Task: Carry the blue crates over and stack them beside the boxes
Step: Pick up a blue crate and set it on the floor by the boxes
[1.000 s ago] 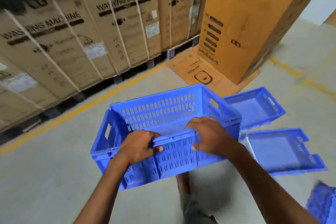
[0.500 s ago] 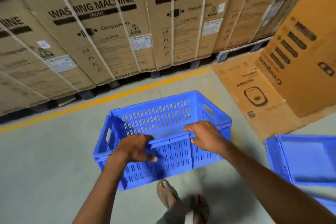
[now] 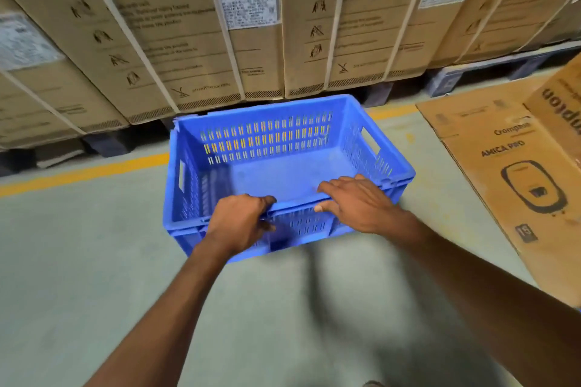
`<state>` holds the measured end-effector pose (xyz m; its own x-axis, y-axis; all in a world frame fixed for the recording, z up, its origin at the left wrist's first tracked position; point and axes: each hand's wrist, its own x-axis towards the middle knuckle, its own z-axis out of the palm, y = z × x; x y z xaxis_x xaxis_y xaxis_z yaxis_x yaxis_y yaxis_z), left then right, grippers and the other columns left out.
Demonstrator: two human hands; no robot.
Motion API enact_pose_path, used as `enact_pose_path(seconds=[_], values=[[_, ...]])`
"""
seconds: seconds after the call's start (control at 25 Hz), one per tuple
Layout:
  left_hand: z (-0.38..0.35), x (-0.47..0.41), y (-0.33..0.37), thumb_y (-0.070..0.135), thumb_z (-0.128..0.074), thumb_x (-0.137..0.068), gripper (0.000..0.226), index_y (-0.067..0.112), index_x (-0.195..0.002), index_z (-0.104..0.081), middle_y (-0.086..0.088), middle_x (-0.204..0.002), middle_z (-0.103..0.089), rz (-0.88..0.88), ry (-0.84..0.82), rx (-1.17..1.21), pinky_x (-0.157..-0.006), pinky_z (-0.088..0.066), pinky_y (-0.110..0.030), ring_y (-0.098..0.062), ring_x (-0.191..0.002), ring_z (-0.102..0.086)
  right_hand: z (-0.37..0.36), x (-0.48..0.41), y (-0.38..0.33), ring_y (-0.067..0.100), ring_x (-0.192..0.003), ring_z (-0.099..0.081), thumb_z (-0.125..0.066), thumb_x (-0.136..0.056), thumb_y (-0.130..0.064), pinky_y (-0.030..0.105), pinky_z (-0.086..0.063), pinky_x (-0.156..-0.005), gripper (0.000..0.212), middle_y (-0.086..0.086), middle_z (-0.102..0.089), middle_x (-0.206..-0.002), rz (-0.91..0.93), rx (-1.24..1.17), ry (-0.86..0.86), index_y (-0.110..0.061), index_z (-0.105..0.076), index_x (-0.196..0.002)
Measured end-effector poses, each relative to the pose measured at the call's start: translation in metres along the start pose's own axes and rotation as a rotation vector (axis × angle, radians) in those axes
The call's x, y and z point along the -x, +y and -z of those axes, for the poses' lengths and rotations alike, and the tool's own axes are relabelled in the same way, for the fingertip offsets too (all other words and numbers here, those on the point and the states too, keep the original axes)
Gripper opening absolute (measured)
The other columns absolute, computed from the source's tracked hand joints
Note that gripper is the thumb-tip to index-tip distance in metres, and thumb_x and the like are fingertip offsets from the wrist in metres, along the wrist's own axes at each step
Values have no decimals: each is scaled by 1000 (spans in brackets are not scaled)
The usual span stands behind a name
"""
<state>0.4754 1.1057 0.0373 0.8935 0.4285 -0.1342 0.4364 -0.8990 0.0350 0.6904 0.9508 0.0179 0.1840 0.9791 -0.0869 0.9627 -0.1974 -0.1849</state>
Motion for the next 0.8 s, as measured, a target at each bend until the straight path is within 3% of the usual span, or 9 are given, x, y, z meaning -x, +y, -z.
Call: enact_pose_path(seconds=[0.24,0.4,0.56,0.6,0.68,0.72,0.8], values=[[-154,-85,-18,54,-66,-83,40,30,-115,-58,-6,-92,-74,41,62,-59,-66,-49,-34,-33,-90,-69,-150,-58,66,26,-91,-63,-48,-93,-53,38,-42,-77,34,1,-66,-89,44,185,131,-20,-56,-97],[-223,-118,-18,55,-64,-85,39,28,-112,-56,-4,-93,-74,66,106,-41,-66,-49,-35,-32,-92,-69,-203,-86,99,26,-90,-62,-54,-92,-49,37,-43,-77,30,2,-67,-88,83,225,133,-19,-56,-94],[-251,-135,-6,80,-46,-83,59,34,-120,-57,5,-103,-73,115,19,120,-75,-50,-36,-26,-98,-68,-227,-87,129,23,-90,-57,-36,-95,-61,37,-39,-80,40,-3,-60,-86,24,159,127,-25,-55,-95],[-252,-132,-4,84,-38,-82,65,35,-118,-60,9,-105,-72,169,80,193,-79,-49,-36,-22,-98,-68,-229,-84,130,24,-87,-56,-30,-96,-63,37,-38,-79,44,-3,-57,-80,-23,107,142,-26,-52,-85],[-256,-132,-12,77,-37,-89,59,32,-110,-67,9,-113,-70,380,422,207,-93,-43,-40,-19,-107,-63,-228,-90,130,31,-83,-57,-26,-99,-59,38,-37,-76,52,2,-56,-74,-192,-52,155,-20,-45,-69],[-259,-130,-18,68,-45,-91,48,30,-111,-66,4,-123,-65,547,554,148,-102,-35,-47,-23,-119,-56,-225,-97,129,33,-87,-58,-29,-100,-55,38,-38,-76,50,6,-60,-82,-265,-79,174,-19,-48,-70],[-269,-125,-38,43,-59,-90,39,25,-125,-56,-8,-147,-43,862,541,188,-104,-29,-60,-36,-132,-41,-224,-114,141,33,-118,-47,-44,-94,-45,43,-38,-90,32,10,-56,-126,-401,35,261,-19,-61,-102]])
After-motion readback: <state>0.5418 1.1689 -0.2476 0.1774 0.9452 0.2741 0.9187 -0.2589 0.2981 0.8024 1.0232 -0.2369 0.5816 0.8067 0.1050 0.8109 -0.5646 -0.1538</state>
